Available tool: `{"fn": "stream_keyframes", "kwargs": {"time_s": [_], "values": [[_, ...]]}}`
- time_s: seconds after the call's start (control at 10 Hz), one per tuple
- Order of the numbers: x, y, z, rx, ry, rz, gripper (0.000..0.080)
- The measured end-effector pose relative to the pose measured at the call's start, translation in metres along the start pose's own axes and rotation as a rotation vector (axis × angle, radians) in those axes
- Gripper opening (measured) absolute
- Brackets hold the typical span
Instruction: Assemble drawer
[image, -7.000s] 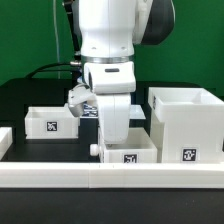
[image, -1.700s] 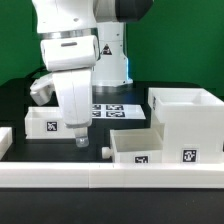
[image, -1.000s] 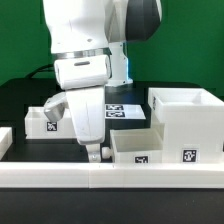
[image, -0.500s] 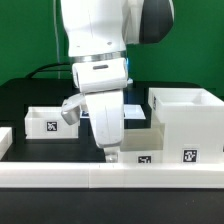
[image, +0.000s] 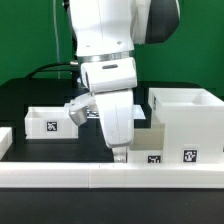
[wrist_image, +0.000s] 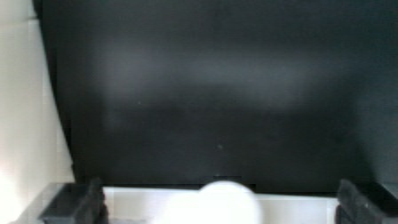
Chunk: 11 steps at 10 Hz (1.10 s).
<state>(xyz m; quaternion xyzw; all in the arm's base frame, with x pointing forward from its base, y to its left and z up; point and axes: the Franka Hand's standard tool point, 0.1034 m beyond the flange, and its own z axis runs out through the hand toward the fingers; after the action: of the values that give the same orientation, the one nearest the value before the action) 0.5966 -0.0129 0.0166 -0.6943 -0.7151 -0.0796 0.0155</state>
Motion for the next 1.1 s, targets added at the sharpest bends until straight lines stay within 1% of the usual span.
{"fn": "stream_keyframes", "kwargs": {"time_s": [0.2, 0.3, 0.5, 0.6, 0.8, 1.0, 1.1], "values": [[0.001, 0.000, 0.001, 0.001, 0.001, -0.001, 0.0649], [0.006, 0.001, 0.002, -0.011, 0.005, -0.014, 0.0649], [0.020, 0.004, 0.004, -0.010, 0.010, -0.048, 0.0649], [0.020, 0.004, 0.004, -0.005, 0.006, -0.060, 0.0649], [0.023, 0.003, 0.005, -0.005, 0.006, -0.030, 0.0649], [0.021, 0.003, 0.005, -0.004, 0.005, -0.027, 0.0649], [0.024, 0.002, 0.008, -0.003, 0.009, -0.035, 0.0649]]}}
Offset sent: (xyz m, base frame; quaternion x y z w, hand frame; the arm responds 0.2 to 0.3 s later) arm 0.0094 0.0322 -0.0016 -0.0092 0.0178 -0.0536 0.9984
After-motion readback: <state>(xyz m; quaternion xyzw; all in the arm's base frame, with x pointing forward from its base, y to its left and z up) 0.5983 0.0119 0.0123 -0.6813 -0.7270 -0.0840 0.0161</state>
